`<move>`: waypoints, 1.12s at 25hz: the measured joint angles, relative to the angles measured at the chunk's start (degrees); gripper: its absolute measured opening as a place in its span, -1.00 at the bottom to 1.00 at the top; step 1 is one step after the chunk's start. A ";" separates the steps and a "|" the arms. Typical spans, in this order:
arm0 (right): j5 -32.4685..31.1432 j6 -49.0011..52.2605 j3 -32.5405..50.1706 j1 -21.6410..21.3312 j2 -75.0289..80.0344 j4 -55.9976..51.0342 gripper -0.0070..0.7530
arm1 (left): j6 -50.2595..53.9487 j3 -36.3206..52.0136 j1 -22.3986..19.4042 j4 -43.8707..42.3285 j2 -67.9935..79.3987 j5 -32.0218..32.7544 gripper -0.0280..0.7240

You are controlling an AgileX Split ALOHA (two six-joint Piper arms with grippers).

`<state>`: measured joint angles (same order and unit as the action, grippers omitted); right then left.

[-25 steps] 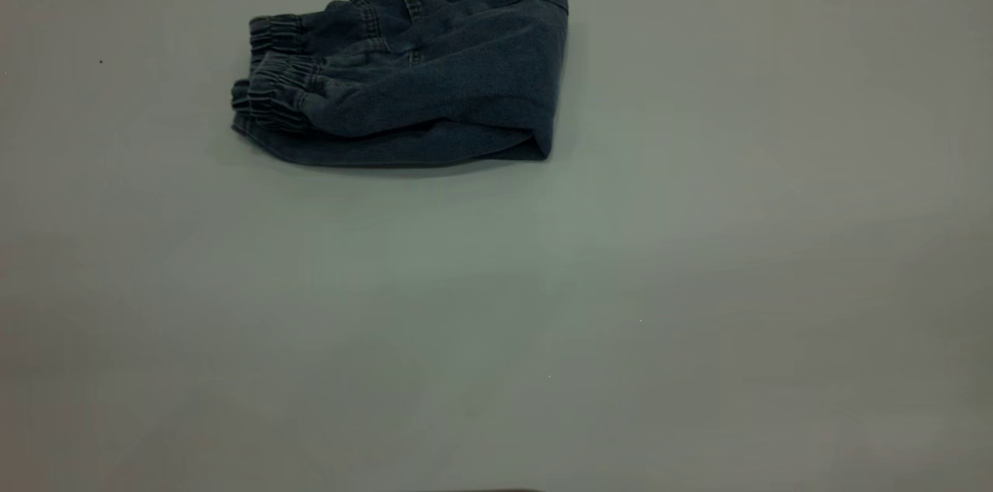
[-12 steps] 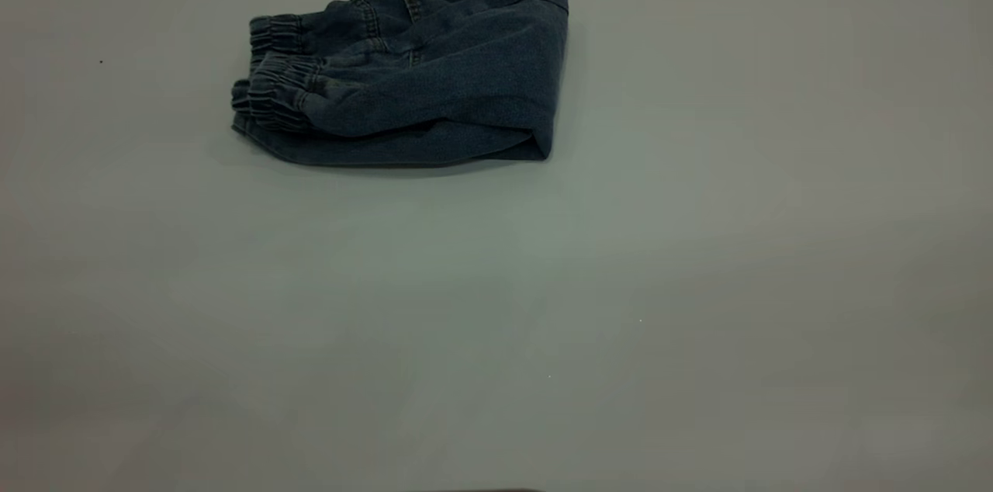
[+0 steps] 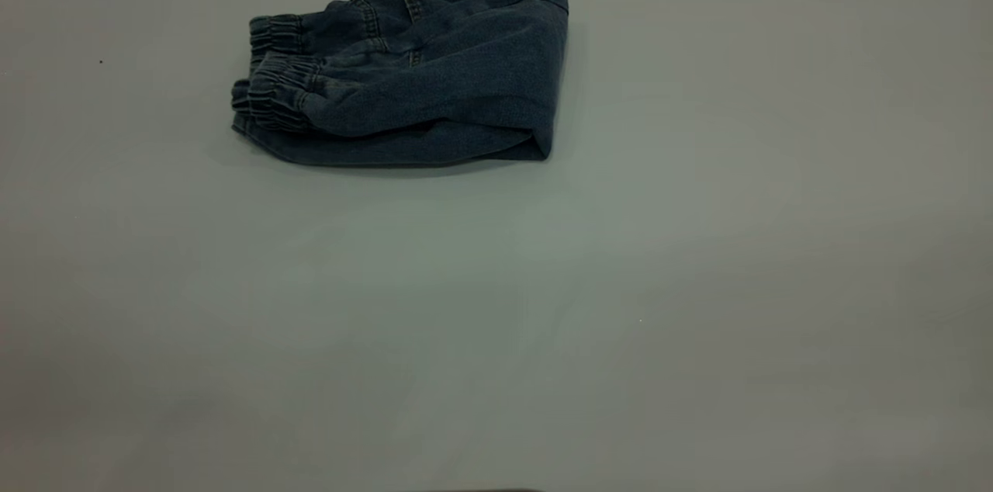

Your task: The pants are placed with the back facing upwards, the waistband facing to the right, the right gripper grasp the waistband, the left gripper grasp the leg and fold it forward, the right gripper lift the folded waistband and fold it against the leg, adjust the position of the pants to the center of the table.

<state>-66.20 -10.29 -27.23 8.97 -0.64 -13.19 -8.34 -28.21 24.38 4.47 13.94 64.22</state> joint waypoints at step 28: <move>0.00 -0.04 0.00 -12.83 0.00 -1.38 0.32 | -0.06 0.00 -26.66 0.07 -14.96 0.68 0.08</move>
<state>-66.20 -10.33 -27.23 -3.86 -0.64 -14.57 -8.41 -28.21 -2.27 4.54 -1.01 64.89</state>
